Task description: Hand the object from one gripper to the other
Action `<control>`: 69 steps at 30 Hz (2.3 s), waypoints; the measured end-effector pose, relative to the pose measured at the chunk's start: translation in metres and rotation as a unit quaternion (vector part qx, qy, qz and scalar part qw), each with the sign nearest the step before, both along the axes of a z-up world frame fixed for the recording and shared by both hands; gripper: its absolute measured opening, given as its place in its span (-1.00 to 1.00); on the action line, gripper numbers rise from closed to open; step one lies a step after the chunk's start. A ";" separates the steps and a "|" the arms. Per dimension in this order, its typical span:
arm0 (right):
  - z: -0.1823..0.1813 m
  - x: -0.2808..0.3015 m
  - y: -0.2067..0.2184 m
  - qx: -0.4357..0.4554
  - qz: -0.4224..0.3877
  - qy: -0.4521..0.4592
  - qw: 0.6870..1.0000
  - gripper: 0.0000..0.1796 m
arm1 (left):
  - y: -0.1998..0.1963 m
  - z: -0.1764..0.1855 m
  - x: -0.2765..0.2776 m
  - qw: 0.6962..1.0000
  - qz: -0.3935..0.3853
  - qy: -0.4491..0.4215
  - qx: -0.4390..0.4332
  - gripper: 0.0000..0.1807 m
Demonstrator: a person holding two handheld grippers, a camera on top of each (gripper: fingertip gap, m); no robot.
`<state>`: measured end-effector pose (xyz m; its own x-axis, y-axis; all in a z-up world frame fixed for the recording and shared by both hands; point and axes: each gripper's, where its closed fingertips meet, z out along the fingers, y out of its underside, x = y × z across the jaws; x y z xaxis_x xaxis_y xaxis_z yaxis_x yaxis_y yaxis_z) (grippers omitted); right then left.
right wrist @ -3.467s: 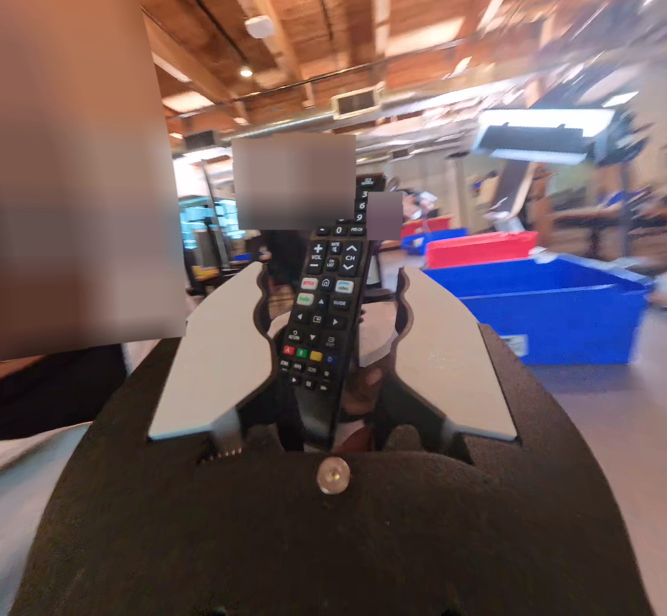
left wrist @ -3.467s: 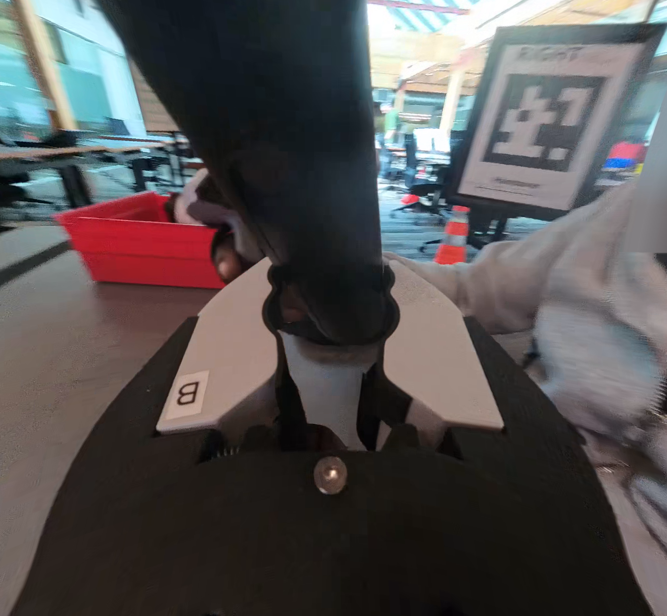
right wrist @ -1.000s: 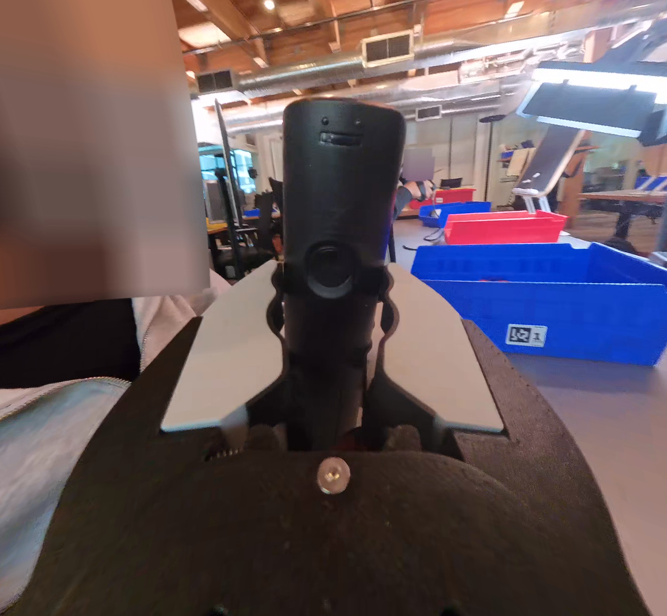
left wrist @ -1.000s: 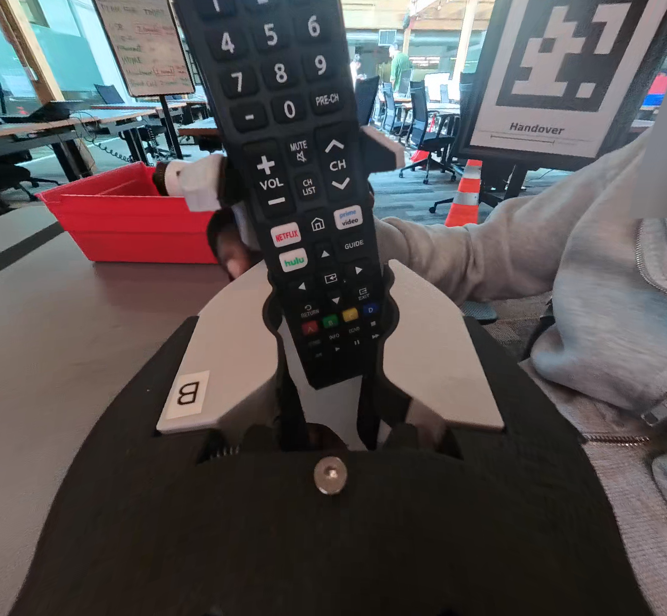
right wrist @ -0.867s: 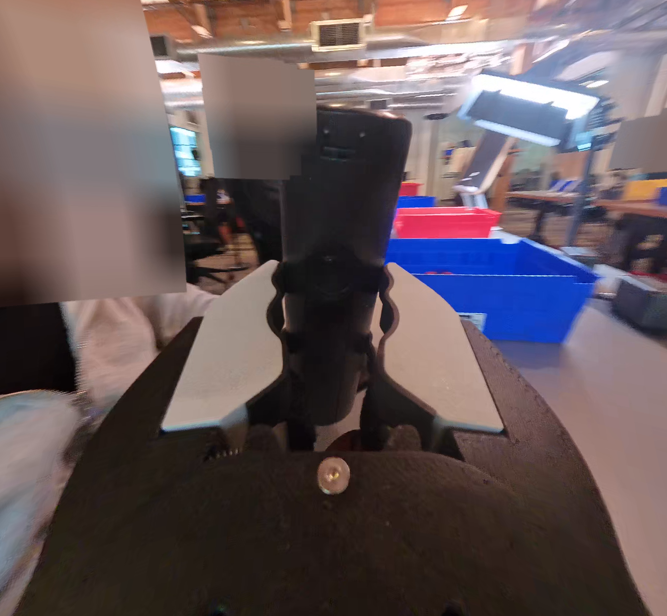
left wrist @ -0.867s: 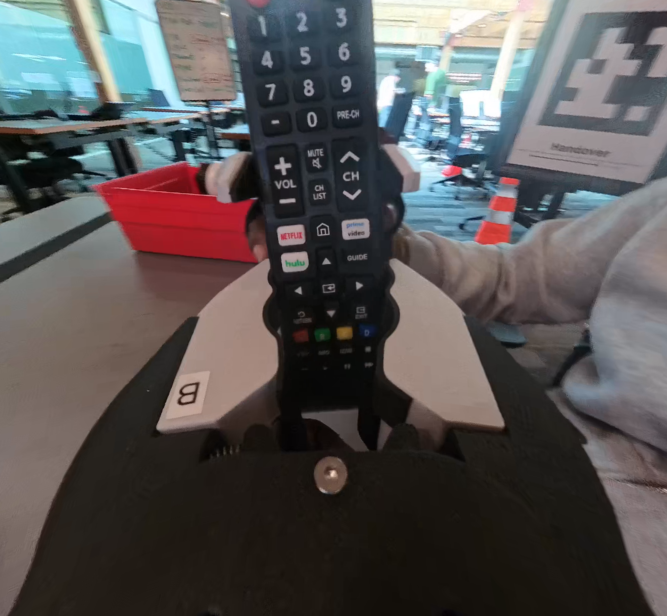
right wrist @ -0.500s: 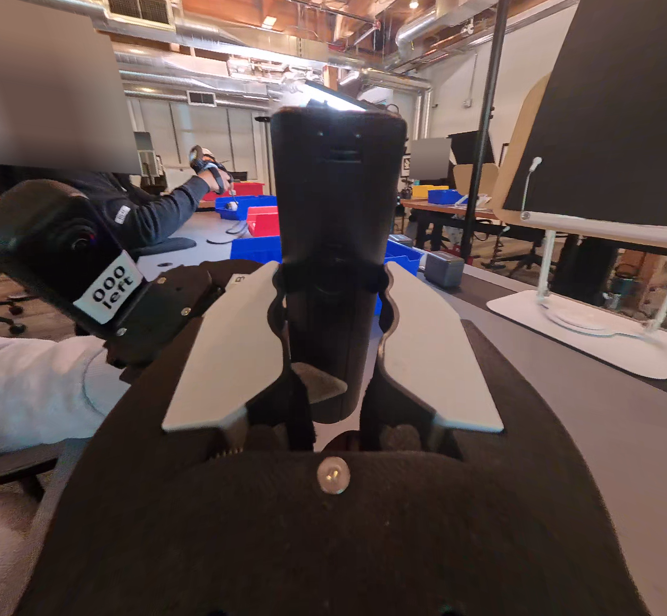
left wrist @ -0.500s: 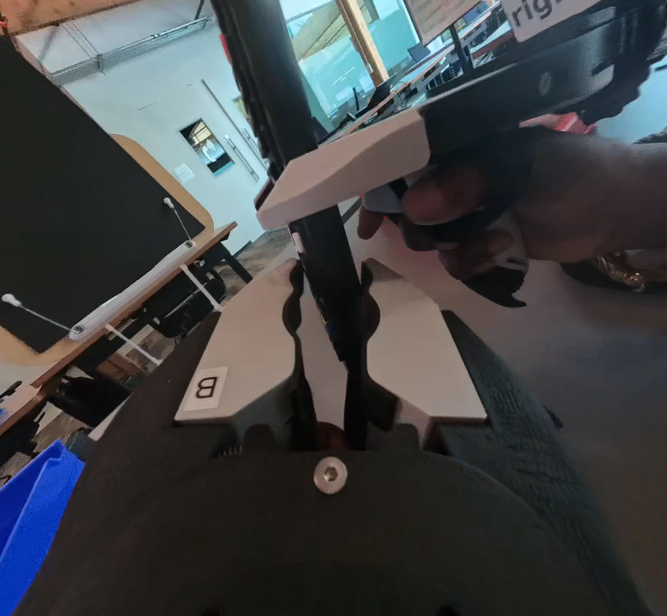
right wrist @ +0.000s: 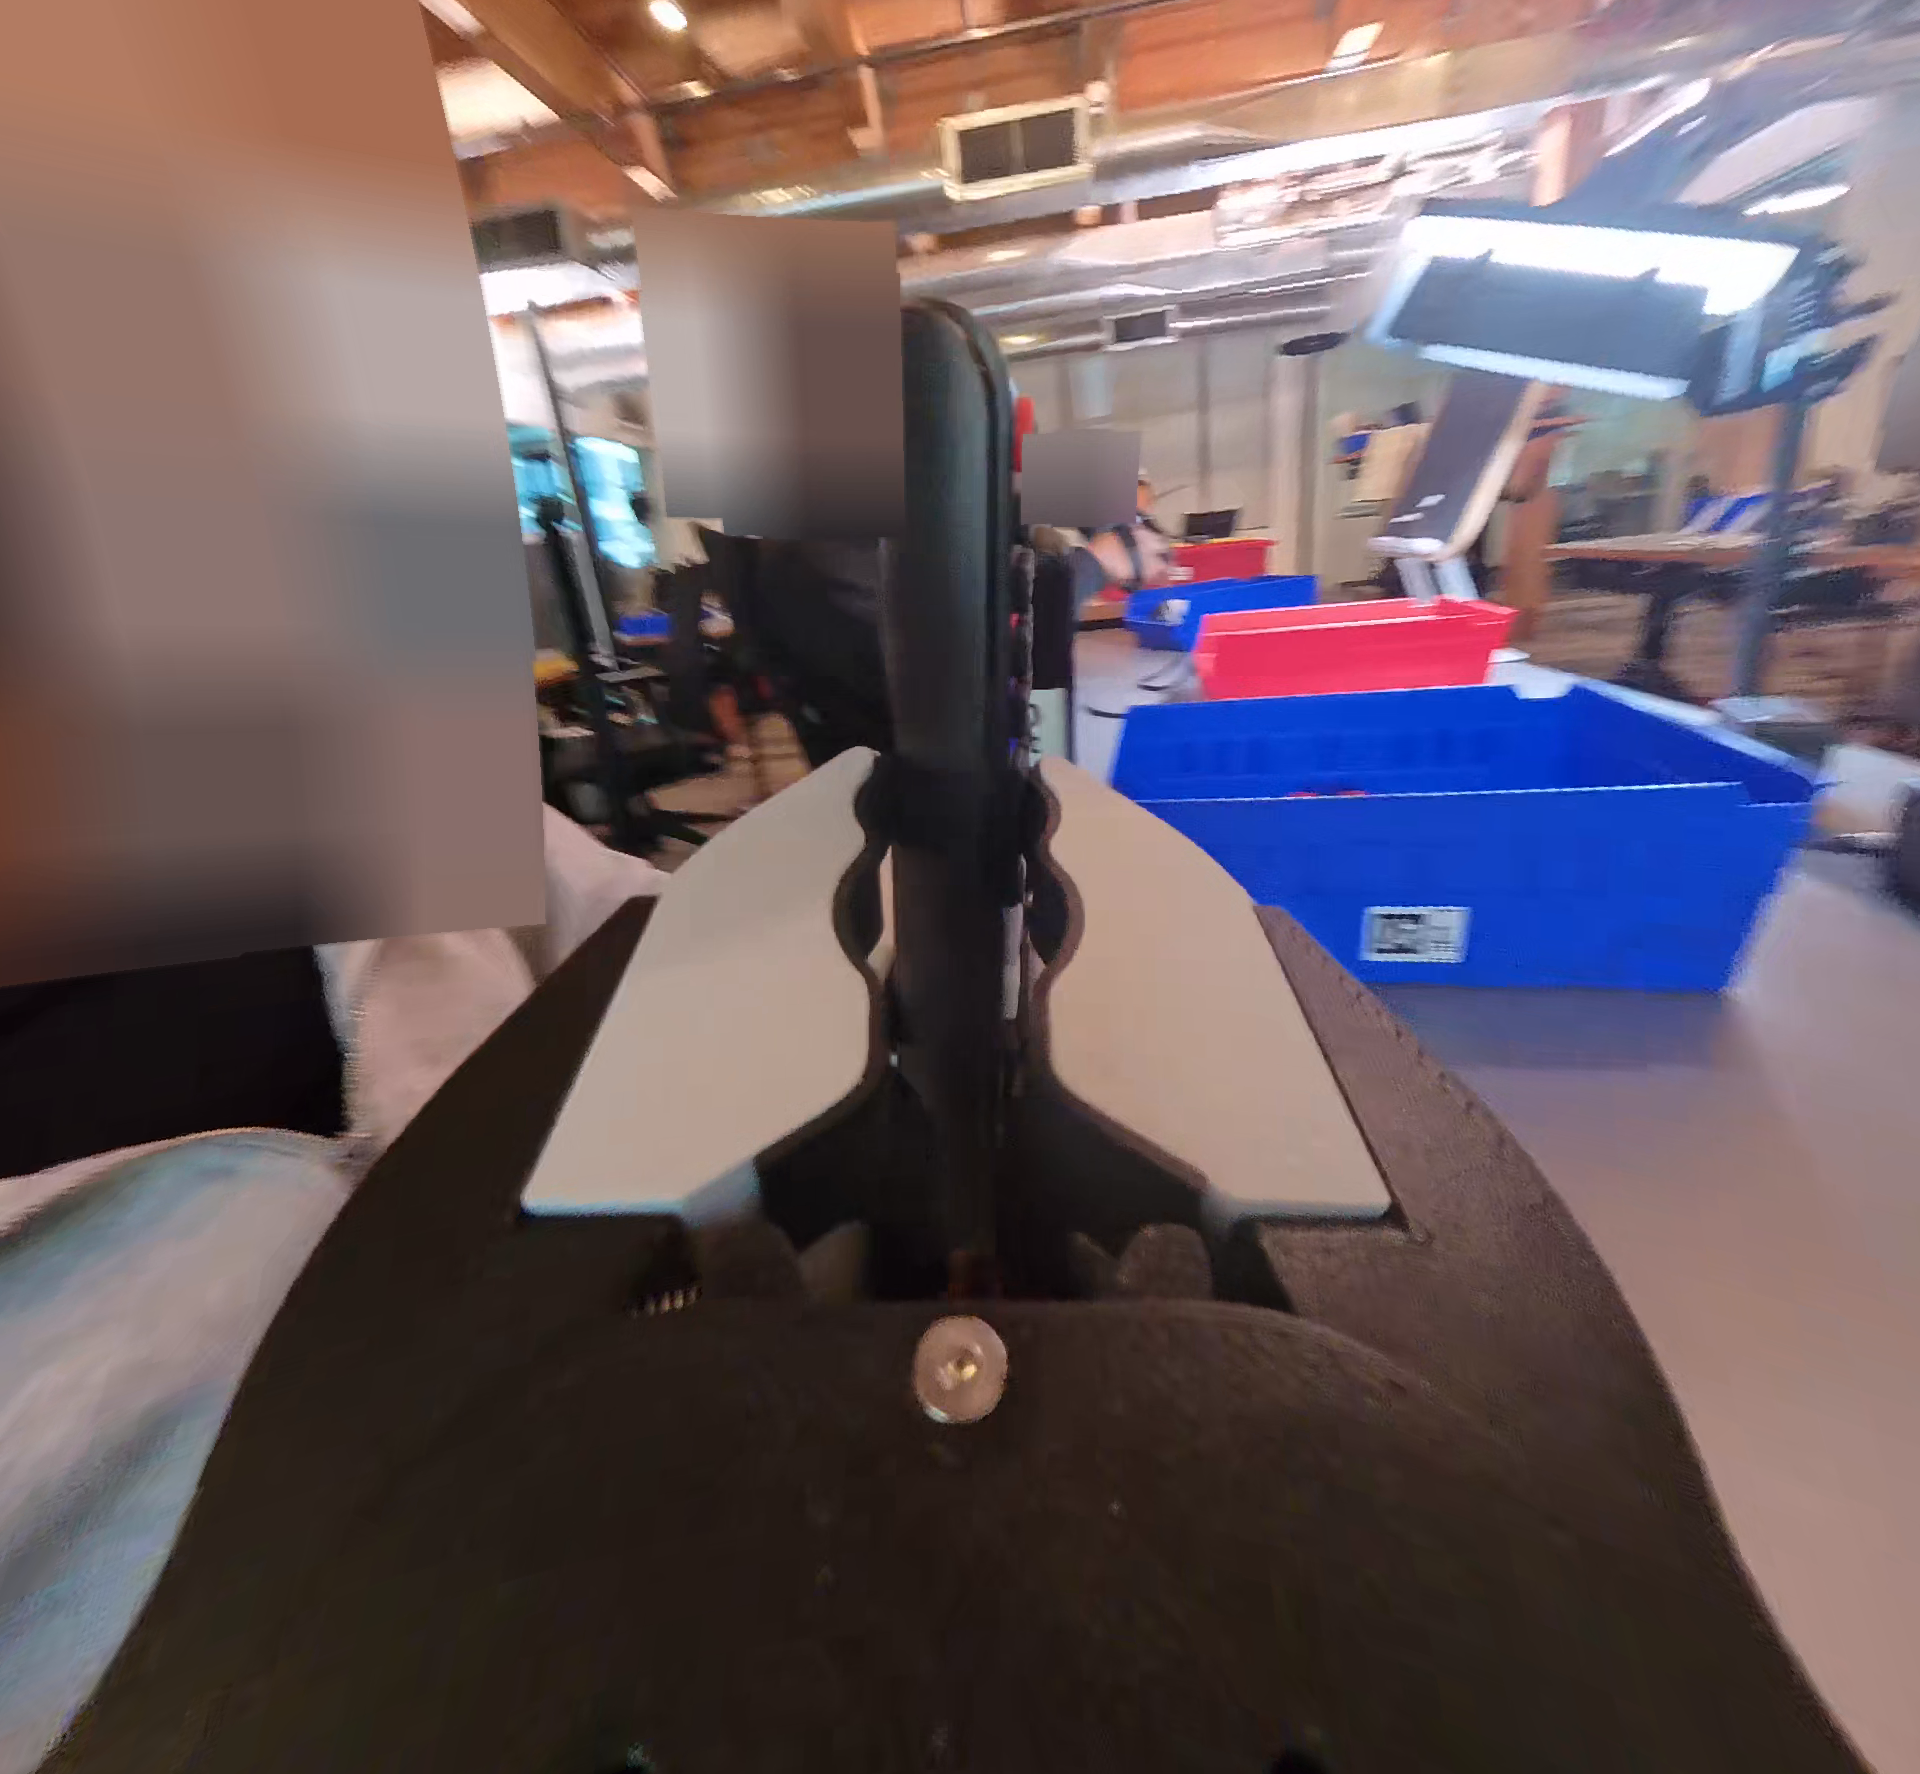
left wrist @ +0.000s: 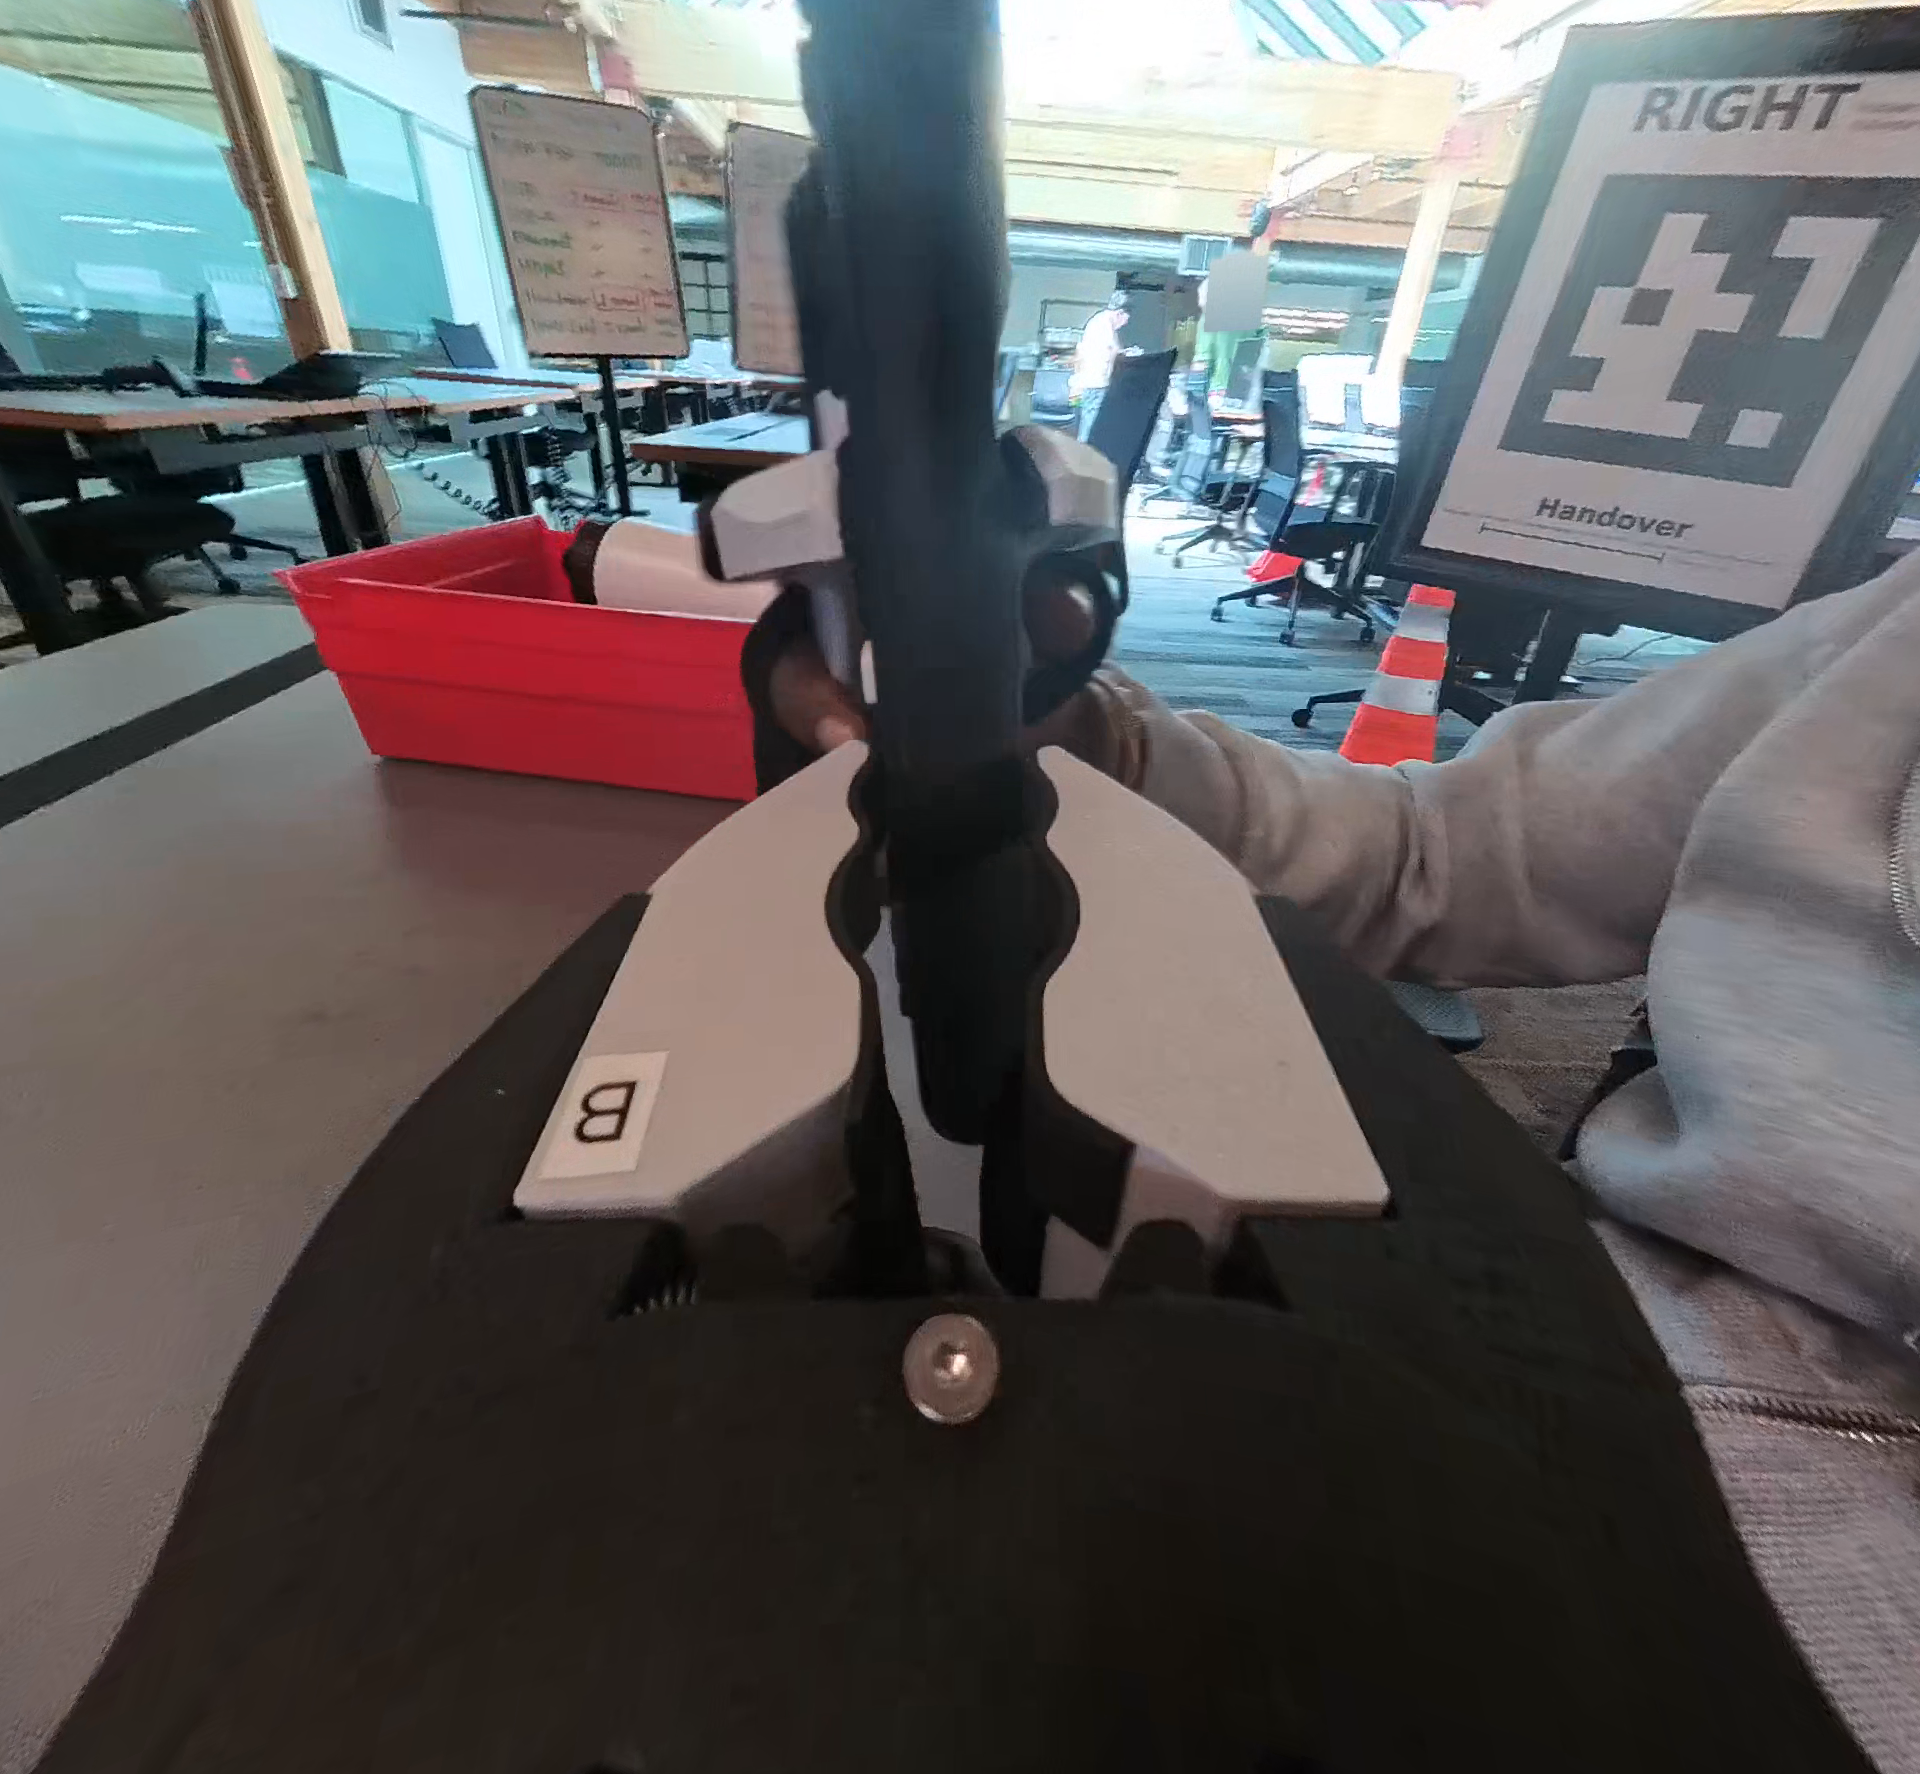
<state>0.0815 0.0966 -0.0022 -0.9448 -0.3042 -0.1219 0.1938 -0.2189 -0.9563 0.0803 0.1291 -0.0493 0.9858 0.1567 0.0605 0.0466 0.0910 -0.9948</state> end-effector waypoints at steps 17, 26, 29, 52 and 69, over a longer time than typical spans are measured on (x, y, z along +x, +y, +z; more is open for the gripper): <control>-0.010 -0.040 -0.022 -0.019 -0.340 0.079 0.937 -0.73 | -0.021 -0.013 -0.062 0.918 0.347 0.143 -0.129 -0.40; -0.001 -0.016 -0.011 -0.012 -0.097 0.027 0.995 -0.13 | 0.001 -0.014 -0.013 0.995 0.071 0.029 -0.067 -0.42; -0.013 -0.003 -0.011 0.030 -0.015 0.008 0.999 -0.12 | 0.007 -0.022 0.001 0.996 0.015 0.014 -0.088 -0.42; 0.001 -0.032 -0.015 -0.031 -0.234 0.068 0.969 -0.34 | -0.015 -0.007 -0.037 0.966 0.227 0.106 -0.065 -0.72; -0.003 -0.039 -0.006 -0.010 -0.276 0.092 0.957 -0.74 | -0.032 -0.003 -0.055 0.947 0.302 0.095 -0.057 -0.21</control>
